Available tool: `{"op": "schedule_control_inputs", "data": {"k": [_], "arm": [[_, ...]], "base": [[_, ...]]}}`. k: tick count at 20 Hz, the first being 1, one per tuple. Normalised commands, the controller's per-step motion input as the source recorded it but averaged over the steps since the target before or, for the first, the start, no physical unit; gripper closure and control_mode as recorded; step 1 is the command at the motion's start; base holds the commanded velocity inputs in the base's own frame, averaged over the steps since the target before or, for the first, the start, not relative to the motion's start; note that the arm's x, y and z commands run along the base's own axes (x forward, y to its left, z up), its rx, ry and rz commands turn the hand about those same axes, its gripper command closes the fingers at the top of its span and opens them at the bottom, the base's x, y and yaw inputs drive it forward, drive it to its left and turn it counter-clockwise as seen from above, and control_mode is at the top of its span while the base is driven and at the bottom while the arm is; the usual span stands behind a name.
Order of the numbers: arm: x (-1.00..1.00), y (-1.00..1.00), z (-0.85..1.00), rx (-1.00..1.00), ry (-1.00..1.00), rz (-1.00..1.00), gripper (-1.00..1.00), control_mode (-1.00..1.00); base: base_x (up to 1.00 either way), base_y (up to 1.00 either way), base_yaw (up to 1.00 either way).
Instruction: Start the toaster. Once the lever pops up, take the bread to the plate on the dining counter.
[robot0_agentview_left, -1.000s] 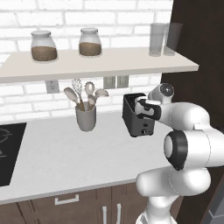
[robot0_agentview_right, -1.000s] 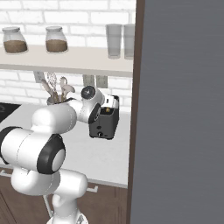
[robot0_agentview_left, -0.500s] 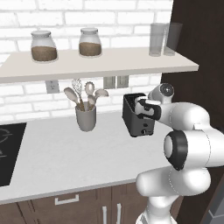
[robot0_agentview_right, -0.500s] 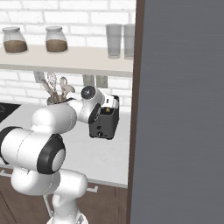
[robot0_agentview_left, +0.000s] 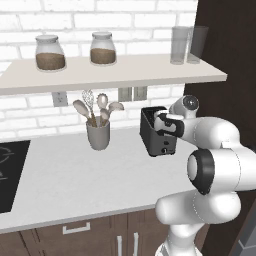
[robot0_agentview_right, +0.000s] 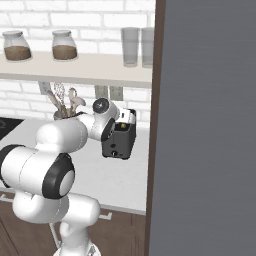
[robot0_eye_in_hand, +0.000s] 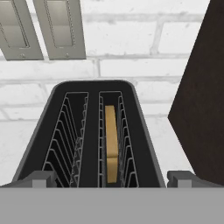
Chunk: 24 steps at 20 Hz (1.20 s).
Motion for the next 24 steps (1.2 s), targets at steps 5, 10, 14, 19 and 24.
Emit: {"op": "schedule_control_inputs", "data": {"k": [5,10,14,19,24], "arm": [[0.0,0.0,0.0,0.0,0.0,0.0,-1.0,-1.0],[0.0,0.0,0.0,0.0,0.0,0.0,-1.0,-1.0],[0.0,0.0,0.0,0.0,0.0,0.0,-1.0,-1.0],[0.0,0.0,0.0,0.0,0.0,0.0,-1.0,-1.0],[0.0,0.0,0.0,0.0,0.0,0.0,-1.0,-1.0]], "base": [[0.0,0.0,0.0],[0.0,0.0,0.0],[0.0,0.0,0.0],[0.0,0.0,0.0],[0.0,0.0,0.0]]}}
